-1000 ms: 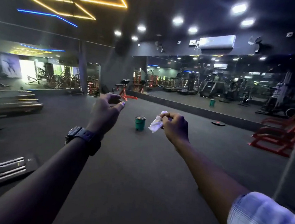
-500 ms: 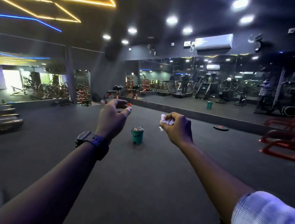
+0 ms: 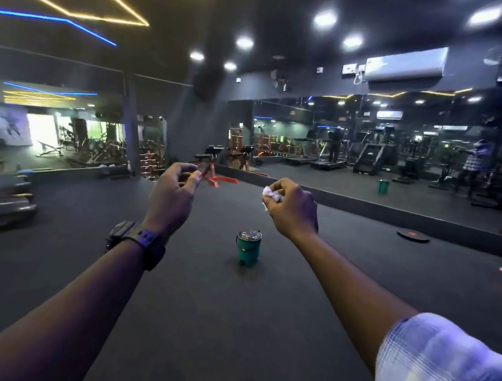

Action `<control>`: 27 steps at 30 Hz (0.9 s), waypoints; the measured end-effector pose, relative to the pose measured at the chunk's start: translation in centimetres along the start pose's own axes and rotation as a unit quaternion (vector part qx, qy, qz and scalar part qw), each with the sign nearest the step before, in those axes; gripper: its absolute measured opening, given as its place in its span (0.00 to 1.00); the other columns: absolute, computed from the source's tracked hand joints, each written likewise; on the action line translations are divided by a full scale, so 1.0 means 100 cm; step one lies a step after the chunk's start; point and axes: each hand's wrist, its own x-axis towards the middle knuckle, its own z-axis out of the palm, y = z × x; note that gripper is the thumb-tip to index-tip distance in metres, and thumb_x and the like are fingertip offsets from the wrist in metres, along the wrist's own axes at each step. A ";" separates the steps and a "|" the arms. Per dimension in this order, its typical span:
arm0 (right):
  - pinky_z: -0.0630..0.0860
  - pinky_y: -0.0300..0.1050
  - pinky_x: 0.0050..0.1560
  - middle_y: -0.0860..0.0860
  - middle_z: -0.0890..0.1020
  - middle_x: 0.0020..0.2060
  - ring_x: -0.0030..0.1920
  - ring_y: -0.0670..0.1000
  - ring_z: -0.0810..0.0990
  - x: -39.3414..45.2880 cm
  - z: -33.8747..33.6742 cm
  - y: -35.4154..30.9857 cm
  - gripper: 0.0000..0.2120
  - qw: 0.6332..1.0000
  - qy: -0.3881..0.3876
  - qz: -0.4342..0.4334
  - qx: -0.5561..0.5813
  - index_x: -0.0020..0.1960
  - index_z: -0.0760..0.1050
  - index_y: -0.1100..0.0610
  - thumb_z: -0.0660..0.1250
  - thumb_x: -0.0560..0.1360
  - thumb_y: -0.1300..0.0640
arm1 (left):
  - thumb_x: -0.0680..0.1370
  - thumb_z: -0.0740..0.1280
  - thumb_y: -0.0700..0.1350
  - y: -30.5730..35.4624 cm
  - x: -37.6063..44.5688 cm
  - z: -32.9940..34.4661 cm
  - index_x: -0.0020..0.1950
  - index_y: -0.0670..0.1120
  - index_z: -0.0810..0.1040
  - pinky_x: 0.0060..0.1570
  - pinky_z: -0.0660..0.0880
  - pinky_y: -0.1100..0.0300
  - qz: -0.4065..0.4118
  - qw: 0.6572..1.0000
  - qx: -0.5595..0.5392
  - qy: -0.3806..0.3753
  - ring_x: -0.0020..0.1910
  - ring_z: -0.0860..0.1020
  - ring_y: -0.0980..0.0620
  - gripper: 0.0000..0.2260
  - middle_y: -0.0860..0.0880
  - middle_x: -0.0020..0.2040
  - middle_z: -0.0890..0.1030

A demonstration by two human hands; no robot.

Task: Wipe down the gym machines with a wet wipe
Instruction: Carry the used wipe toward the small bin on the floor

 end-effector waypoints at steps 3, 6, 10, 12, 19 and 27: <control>0.69 0.42 0.40 0.54 0.84 0.47 0.47 0.58 0.82 0.064 0.076 0.024 0.08 1.000 -0.005 0.010 -0.022 0.51 0.78 0.49 0.68 0.75 0.47 | 0.81 0.62 0.49 -0.072 0.077 0.031 0.59 0.50 0.76 0.50 0.75 0.52 -0.010 1.000 -0.022 0.000 0.51 0.80 0.48 0.09 0.47 0.53 0.82; 0.72 0.44 0.40 0.55 0.84 0.48 0.47 0.59 0.81 0.135 0.146 0.045 0.09 0.998 -0.016 0.044 -0.044 0.53 0.77 0.49 0.67 0.75 0.47 | 0.81 0.61 0.50 -0.134 0.165 0.066 0.57 0.52 0.75 0.53 0.76 0.48 -0.010 0.999 -0.030 -0.013 0.52 0.80 0.46 0.07 0.46 0.53 0.82; 0.73 0.45 0.42 0.57 0.83 0.49 0.49 0.60 0.81 0.219 0.216 0.072 0.10 0.994 -0.020 0.075 -0.076 0.55 0.77 0.49 0.67 0.75 0.47 | 0.80 0.61 0.52 -0.202 0.270 0.119 0.57 0.50 0.76 0.55 0.77 0.43 -0.023 0.998 -0.036 -0.041 0.50 0.80 0.45 0.10 0.46 0.51 0.82; 0.74 0.46 0.42 0.56 0.83 0.49 0.48 0.60 0.81 0.262 0.250 0.088 0.10 0.993 -0.015 0.080 -0.087 0.54 0.77 0.49 0.67 0.75 0.46 | 0.78 0.60 0.56 -0.234 0.320 0.151 0.54 0.52 0.77 0.55 0.77 0.41 -0.034 0.997 -0.053 -0.046 0.49 0.80 0.44 0.12 0.47 0.50 0.82; 0.70 0.43 0.40 0.55 0.83 0.48 0.47 0.59 0.81 0.405 0.387 0.169 0.10 0.993 -0.007 0.090 -0.080 0.55 0.77 0.49 0.67 0.75 0.47 | 0.82 0.61 0.51 -0.351 0.457 0.267 0.53 0.52 0.76 0.55 0.77 0.45 -0.031 0.994 -0.070 -0.073 0.50 0.81 0.46 0.06 0.48 0.50 0.83; 0.69 0.43 0.40 0.56 0.83 0.49 0.46 0.58 0.80 0.567 0.561 0.227 0.10 0.990 -0.041 0.125 -0.055 0.54 0.78 0.49 0.67 0.76 0.47 | 0.82 0.59 0.51 -0.493 0.624 0.342 0.52 0.52 0.75 0.52 0.75 0.50 -0.061 0.994 -0.050 -0.079 0.51 0.80 0.48 0.07 0.50 0.50 0.81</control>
